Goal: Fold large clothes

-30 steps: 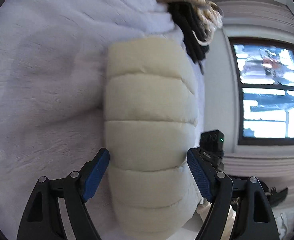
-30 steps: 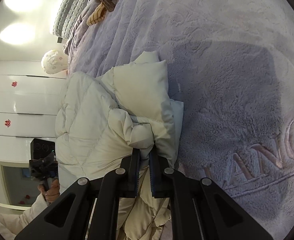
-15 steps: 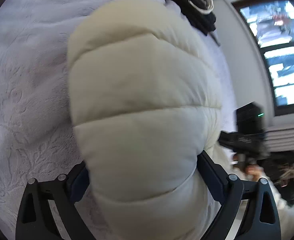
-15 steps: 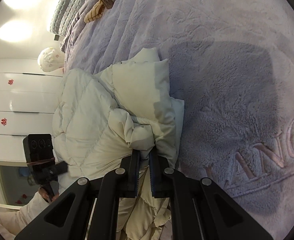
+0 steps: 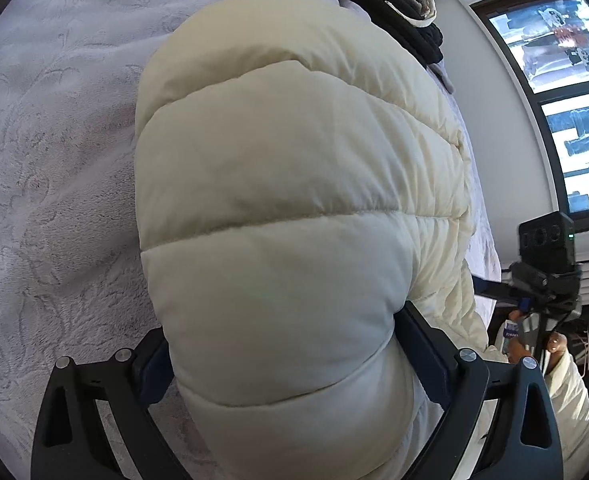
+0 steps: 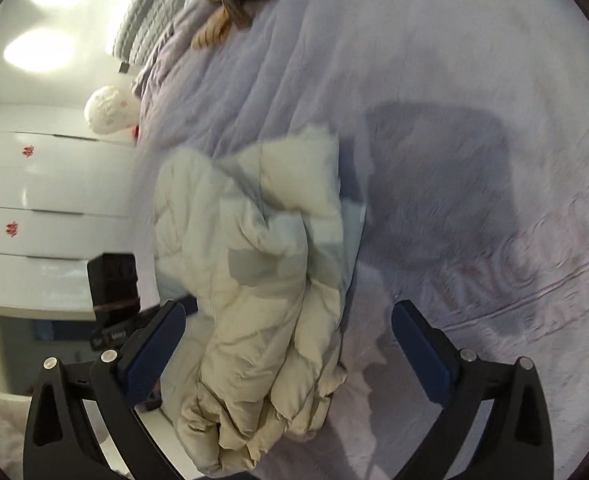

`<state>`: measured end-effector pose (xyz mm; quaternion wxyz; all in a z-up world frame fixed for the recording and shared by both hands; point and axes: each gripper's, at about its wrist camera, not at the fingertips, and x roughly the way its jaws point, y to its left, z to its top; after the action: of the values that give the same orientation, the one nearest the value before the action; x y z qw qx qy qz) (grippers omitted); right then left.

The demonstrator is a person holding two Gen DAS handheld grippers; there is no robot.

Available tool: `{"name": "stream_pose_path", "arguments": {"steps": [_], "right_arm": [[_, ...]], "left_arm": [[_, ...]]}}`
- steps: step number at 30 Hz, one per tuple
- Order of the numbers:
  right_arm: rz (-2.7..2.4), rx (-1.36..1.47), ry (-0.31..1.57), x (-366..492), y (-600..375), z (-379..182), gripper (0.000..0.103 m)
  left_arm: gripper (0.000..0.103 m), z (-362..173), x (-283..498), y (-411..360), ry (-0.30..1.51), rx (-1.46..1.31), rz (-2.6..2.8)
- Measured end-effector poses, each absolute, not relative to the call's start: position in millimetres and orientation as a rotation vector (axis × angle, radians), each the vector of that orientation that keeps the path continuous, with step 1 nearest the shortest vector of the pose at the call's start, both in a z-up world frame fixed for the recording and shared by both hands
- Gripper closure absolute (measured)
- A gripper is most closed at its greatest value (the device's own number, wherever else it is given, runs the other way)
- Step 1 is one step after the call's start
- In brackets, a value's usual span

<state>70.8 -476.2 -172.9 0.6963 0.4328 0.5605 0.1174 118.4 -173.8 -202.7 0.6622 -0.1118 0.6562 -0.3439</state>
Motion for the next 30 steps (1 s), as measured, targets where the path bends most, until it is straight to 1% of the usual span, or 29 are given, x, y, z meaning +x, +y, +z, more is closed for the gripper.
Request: {"name": "stream_pose_path", "arguments": {"steps": [5, 6, 7, 12, 16, 17, 18, 19, 21, 23, 24, 25, 27, 30], "right_arm": [[0.353, 1.055, 1.299, 87.7, -461.4, -215.0, 0.000], [0.358, 1.063, 1.307, 91.9, -458.6, -222.7, 0.000], [0.367, 1.064, 1.313, 98.1, -453.5, -231.1, 0.000], [0.419, 1.092, 1.270, 121.7, -437.3, -241.3, 0.000], [0.407, 1.086, 1.282, 128.4, -425.6, -244.3, 0.001], [0.402, 1.095, 1.278, 128.0, -425.0, -243.7, 0.007], [0.396, 1.117, 1.276, 126.4, -424.6, -244.4, 0.018], [0.384, 1.147, 1.280, 124.0, -423.3, -245.2, 0.024], [0.363, 1.185, 1.280, 118.5, -421.2, -246.7, 0.044], [0.349, 1.184, 1.270, 116.6, -416.6, -241.4, 0.053], [0.341, 1.170, 1.269, 116.8, -413.3, -236.2, 0.057], [0.335, 1.150, 1.270, 117.5, -409.5, -229.5, 0.058], [0.326, 1.123, 1.270, 118.8, -403.3, -217.8, 0.061], [0.333, 1.095, 1.263, 120.8, -391.2, -198.3, 0.061]], "left_arm": [[0.005, -207.7, 120.1, -171.2, 1.485, -0.264, -0.788], [0.003, -210.6, 122.5, -165.9, 1.486, -0.265, -0.786], [0.003, -212.3, 122.9, -165.3, 1.488, -0.271, -0.788], [0.002, -220.0, 122.9, -164.2, 1.487, -0.290, -0.794], [0.002, -222.7, 122.2, -165.2, 1.482, -0.298, -0.794], [0.002, -222.8, 122.0, -165.6, 1.481, -0.300, -0.793], [0.003, -222.8, 121.9, -165.7, 1.481, -0.299, -0.791], [0.003, -222.7, 121.7, -166.0, 1.481, -0.296, -0.790], [0.007, -220.0, 120.6, -165.9, 1.474, -0.280, -0.791], [0.013, -213.4, 118.2, -164.7, 1.461, -0.266, -0.800], [0.018, -208.8, 117.1, -161.6, 1.455, -0.266, -0.806], [0.022, -203.3, 115.6, -159.2, 1.447, -0.270, -0.815], [0.024, -191.1, 112.2, -154.0, 1.430, -0.277, -0.834], [0.024, -173.4, 109.5, -136.8, 1.397, -0.291, -0.848]]}}
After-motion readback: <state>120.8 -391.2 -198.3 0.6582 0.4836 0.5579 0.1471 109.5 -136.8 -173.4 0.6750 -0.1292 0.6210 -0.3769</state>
